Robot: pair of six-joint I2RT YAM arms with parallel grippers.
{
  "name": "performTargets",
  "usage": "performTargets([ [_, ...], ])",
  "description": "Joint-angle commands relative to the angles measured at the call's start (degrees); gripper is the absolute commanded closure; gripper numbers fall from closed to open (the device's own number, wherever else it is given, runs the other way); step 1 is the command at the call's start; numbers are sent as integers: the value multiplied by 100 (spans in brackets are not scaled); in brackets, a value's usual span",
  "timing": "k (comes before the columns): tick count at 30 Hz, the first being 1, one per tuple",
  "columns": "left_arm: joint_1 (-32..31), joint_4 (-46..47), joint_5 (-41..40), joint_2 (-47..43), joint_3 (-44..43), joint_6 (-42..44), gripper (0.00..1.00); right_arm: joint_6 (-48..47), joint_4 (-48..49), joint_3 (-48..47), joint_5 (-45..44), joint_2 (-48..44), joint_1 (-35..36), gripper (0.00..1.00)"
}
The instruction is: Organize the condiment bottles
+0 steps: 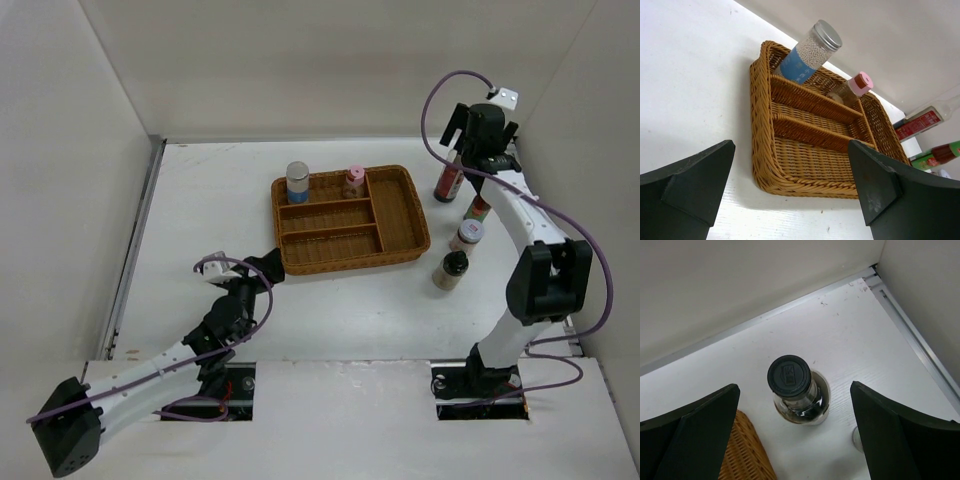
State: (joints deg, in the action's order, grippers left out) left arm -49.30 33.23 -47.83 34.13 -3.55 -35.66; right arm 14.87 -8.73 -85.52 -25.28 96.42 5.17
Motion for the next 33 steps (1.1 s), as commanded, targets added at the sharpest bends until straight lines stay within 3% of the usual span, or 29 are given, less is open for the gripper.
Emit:
performTargets([
  [1,91,473,-86,111,144,-82,0,-90,21,-518,163,253,-82,2],
  [7,179,579,-130,296,162,-108,0,-301,38,-1010,172,842,-99,16],
  [11,206,588,-130,235,179,-108,0,-292,-23,-1117,129,975,-108,32],
  [18,232,588,-86,244,179,-117,0,-274,-32,-792,-126,861,-82,35],
  [22,232,588,-86,340,171,-125,0,-231,143,-695,-162,782,-82,68],
  [25,241,588,-94,279,171,-134,0,-353,240,-677,-372,659,-73,79],
  [33,373,544,-138,235,171,-161,0,-581,636,-694,-303,-526,321,82],
])
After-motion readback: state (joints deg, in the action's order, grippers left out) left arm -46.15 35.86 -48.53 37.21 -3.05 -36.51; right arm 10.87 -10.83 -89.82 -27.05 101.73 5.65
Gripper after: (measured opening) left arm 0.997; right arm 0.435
